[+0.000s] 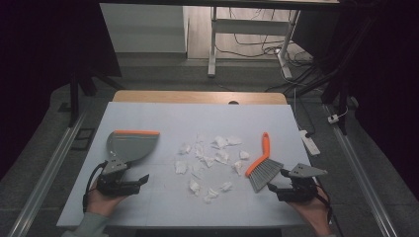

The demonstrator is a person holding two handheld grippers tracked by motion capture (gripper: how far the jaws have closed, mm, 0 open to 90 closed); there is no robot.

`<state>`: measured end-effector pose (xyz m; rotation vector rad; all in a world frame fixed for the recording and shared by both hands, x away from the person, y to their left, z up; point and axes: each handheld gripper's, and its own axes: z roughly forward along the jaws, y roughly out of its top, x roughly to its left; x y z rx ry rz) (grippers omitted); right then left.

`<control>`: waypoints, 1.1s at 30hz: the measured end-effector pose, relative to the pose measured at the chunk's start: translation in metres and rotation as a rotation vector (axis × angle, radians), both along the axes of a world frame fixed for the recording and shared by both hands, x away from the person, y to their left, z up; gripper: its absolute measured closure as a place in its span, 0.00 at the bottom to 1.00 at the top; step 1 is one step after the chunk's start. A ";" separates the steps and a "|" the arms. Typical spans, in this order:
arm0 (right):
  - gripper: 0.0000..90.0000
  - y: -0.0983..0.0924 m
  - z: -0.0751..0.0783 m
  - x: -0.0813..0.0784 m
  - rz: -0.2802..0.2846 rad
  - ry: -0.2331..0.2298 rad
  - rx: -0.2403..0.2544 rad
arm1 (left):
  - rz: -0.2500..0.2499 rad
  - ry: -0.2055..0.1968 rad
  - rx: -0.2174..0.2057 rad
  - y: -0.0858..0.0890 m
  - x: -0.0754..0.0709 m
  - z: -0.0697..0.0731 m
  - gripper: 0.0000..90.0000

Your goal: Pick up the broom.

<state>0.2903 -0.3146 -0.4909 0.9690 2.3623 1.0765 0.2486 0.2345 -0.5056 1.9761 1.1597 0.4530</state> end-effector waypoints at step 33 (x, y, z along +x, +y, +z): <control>0.35 0.035 0.060 0.073 -0.180 0.170 -0.117 | -0.019 0.011 -0.015 -0.002 0.000 -0.001 0.21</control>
